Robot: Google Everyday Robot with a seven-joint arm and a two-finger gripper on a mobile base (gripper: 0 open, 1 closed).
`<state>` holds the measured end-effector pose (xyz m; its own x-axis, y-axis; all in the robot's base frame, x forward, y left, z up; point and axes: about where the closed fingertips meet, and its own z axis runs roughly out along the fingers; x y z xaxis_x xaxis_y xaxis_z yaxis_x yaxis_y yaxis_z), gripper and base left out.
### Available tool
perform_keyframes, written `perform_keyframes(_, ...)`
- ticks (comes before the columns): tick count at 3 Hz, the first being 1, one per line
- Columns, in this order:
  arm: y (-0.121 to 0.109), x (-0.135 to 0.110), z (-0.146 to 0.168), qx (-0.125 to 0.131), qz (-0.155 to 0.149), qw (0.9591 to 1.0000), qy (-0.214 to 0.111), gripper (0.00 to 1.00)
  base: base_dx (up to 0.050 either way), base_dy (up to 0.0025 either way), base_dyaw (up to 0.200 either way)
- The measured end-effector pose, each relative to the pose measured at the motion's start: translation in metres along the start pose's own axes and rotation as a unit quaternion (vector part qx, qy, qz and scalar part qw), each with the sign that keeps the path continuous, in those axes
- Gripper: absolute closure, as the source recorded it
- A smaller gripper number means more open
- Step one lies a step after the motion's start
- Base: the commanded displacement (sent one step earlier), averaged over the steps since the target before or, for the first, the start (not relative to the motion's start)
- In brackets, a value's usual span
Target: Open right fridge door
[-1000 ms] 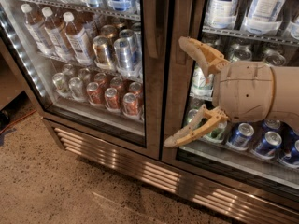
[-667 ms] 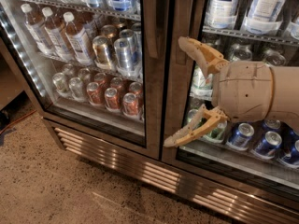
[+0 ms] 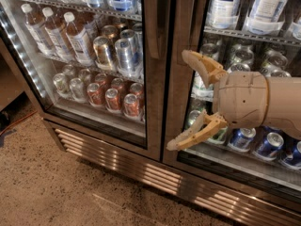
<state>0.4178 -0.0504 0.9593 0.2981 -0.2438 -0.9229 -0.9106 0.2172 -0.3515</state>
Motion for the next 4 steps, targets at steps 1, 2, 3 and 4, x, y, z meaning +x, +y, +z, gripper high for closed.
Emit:
perform_keyframes(1,0.000,0.016,0.000,0.002,0.020,0.9998,0.004,0.00,0.000,0.00000,0.000)
perform_keyframes(2,-0.005,0.000,-0.001,0.007,0.005,0.9999,0.009,0.00,0.000,0.00000,0.000)
perform_keyframes(3,-0.005,0.000,-0.001,0.007,0.005,0.9999,0.009,0.00,0.000,0.00000,0.000)
perform_keyframes(4,-0.038,-0.008,0.000,0.020,0.008,0.9994,0.026,0.00,0.000,0.00000,0.000)
